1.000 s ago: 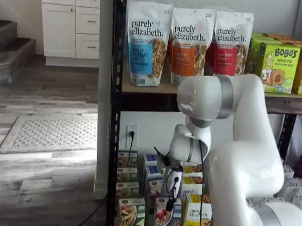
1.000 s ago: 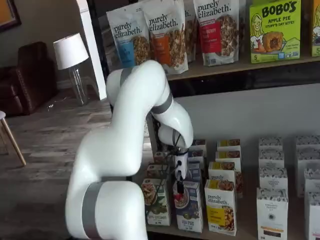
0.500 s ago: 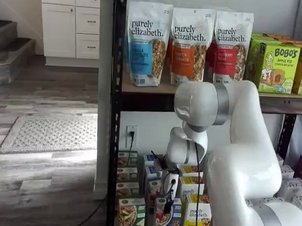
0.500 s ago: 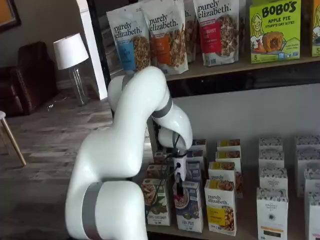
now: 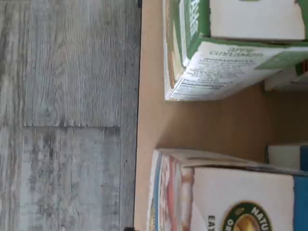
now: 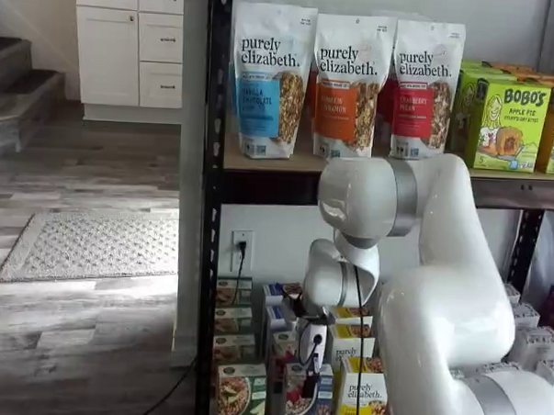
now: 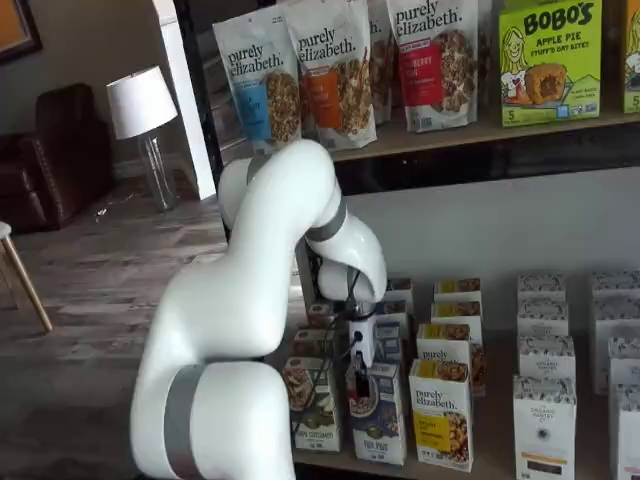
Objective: Pick up the blue and white box that is on the bottom shelf, the second box from the left
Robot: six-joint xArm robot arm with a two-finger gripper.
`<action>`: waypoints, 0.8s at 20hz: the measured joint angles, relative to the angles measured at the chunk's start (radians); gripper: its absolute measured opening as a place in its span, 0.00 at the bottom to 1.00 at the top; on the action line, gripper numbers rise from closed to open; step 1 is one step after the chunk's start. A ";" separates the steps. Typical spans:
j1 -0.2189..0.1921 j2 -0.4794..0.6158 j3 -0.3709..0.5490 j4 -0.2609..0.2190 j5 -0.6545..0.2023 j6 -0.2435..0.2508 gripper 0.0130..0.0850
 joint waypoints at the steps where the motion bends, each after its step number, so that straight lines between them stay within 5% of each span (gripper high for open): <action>1: 0.000 0.002 -0.001 0.000 -0.003 0.000 1.00; 15: -0.006 0.022 -0.009 -0.017 -0.020 0.008 1.00; 16: -0.006 0.023 -0.009 -0.017 -0.020 0.008 0.94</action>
